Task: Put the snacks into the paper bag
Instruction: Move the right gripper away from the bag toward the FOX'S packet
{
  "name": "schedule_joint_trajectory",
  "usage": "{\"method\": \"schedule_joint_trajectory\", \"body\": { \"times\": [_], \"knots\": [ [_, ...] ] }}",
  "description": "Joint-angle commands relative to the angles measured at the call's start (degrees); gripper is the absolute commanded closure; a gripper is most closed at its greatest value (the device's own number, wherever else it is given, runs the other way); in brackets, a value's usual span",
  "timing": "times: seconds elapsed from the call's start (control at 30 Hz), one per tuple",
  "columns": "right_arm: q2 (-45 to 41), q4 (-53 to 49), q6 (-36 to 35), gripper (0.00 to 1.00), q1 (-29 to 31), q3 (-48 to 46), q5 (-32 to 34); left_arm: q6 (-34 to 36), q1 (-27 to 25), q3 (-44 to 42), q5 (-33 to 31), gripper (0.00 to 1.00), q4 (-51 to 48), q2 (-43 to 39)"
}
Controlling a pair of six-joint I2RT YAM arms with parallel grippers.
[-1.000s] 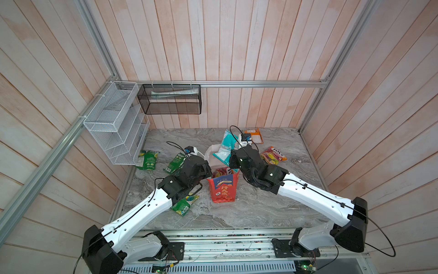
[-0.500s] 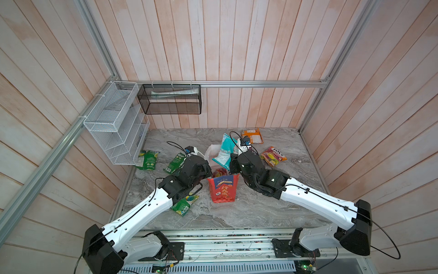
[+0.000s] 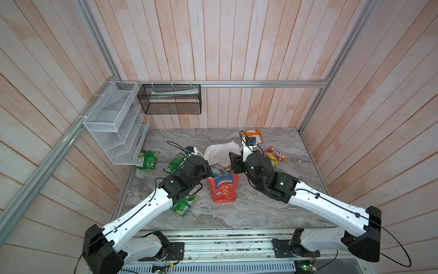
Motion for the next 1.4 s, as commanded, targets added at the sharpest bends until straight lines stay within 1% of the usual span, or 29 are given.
{"method": "schedule_joint_trajectory", "body": {
  "times": [0.0,0.1,0.17,0.23,0.33,0.4,0.43,0.47,0.53,0.57,0.63,0.7,0.77,0.87,0.93,1.03,1.1,1.2,1.27,1.37],
  "knots": [
    [-3.25,-0.21,-0.53,0.33,0.38,-1.12,3.48,1.34,-0.29,0.35,-0.79,1.0,-0.28,0.38],
    [-6.0,-0.85,0.62,0.21,-0.58,-2.71,7.24,1.34,-0.27,0.3,-0.84,1.0,-0.39,0.36],
    [-7.28,-2.02,2.4,0.17,-3.11,-3.54,7.38,1.34,-0.29,0.37,-0.88,1.0,-0.44,0.41],
    [-8.16,-3.62,5.21,0.15,-7.6,-4.34,4.93,1.25,-0.29,0.34,-0.97,1.0,-0.54,0.43],
    [-9.6,-3.9,10.05,0.13,-16.83,-7.48,-0.97,1.25,-0.29,0.45,-1.05,1.0,-0.56,0.47],
    [-10.67,-1.48,11.26,0.11,-23.07,-10.47,-7.5,1.25,-0.25,0.47,-1.05,1.0,-0.63,0.49],
    [-11.17,-0.62,11.63,0.09,-25.13,-11.61,-9.69,1.25,-0.29,0.47,-1.05,1.0,-0.68,0.42],
    [-11.5,-0.33,12.08,0.07,-26.97,-12.4,-10.56,1.25,-0.27,0.47,-1.04,1.0,-0.7,0.41],
    [-11.5,0.15,12.75,0.02,-29.47,-13.64,-9.84,1.25,-0.29,0.35,-0.9,1.0,-0.56,0.36],
    [-11.23,0.71,13.42,0.02,-31.1,-14.59,-9.99,1.25,-0.25,0.34,-0.79,1.0,-0.55,0.41],
    [-9.68,1.53,14.86,0.02,-34.82,-16.2,-12.44,1.25,-0.29,0.37,-0.72,1.0,-0.55,0.41],
    [-6.98,2.05,16.8,0.02,-39.67,-17.09,-18.42,1.25,-0.29,0.44,-0.7,1.0,-0.57,0.35],
    [-3.36,3.23,18.56,0.02,-44.95,-18.01,-26.93,1.25,-0.29,0.35,-0.75,1.0,-0.6,0.32],
    [2.1,7.02,19.39,0.02,-51.5,-19.71,-37.83,1.25,-0.29,0.38,-0.88,1.0,-0.57,0.22],
    [5.3,9.15,19.72,0.02,-54.21,-20.3,-42.0,1.25,-0.32,0.46,-0.79,1.0,-0.55,0.32],
    [9.55,11.7,21.73,0.02,-56.65,-21.02,-44.92,1.34,-0.24,0.46,-0.77,1.0,-0.65,0.32],
    [12.22,13.46,23.11,0.02,-57.34,-21.28,-45.27,1.35,-0.29,0.47,-0.86,1.0,-0.64,0.12],
    [17.05,16.13,24.17,0.02,-58.44,-20.06,-49.0,1.44,-0.29,0.46,-1.21,1.0,-0.65,0.06],
    [20.44,15.87,24.16,0.03,-59.26,-18.33,-51.41,1.45,-0.27,0.46,-1.31,1.0,-0.74,0.06],
    [23.73,16.08,24.6,0.05,-59.97,-17.11,-51.91,1.43,-0.3,0.46,-1.14,1.0,-0.75,0.0]
  ]
}}
